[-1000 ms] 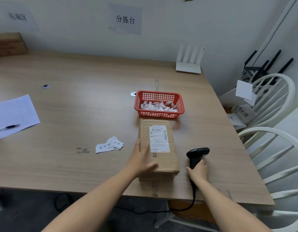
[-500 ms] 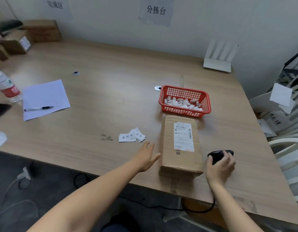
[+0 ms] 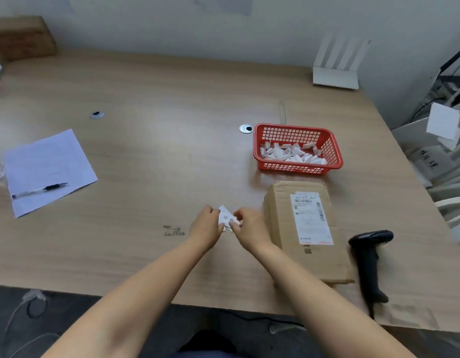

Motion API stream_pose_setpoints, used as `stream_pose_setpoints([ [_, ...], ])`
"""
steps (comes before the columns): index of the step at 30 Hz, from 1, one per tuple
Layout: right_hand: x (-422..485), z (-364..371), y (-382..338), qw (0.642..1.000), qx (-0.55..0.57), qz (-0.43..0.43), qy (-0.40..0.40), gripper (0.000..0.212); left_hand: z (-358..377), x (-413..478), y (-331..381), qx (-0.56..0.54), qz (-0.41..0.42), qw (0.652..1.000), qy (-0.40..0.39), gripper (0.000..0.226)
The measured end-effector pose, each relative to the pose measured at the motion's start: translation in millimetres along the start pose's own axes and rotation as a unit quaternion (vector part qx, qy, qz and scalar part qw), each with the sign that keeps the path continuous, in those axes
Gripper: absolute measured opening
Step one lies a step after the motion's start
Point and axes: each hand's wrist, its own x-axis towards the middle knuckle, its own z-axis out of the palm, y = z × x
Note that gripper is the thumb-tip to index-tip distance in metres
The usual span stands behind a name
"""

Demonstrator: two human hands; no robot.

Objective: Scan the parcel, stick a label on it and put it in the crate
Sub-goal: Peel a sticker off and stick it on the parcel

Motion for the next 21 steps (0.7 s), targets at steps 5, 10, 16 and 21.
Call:
stream_pose_setpoints([
  [5,29.4,31.3,22.9,0.992,-0.023,0.121,-0.006,0.037,3.6,23.4,-16.5,-0.015,0.012,0.999,-0.026,0.040],
  [10,36.2,44.3,25.8,0.988,-0.028,0.153,0.012,0.032,13.2,38.6,-26.6,-0.032,0.022,0.998,-0.041,0.033],
  [16,38.5,48.7,17.6,0.985,-0.034,0.166,0.032,0.028,14.8,42.6,-29.1,-0.056,0.027,0.997,-0.044,0.031],
  [21,40.0,47.0,14.5,0.983,-0.008,0.182,0.034,0.028,16.3,44.6,-29.4,-0.082,0.009,0.995,-0.047,0.033],
])
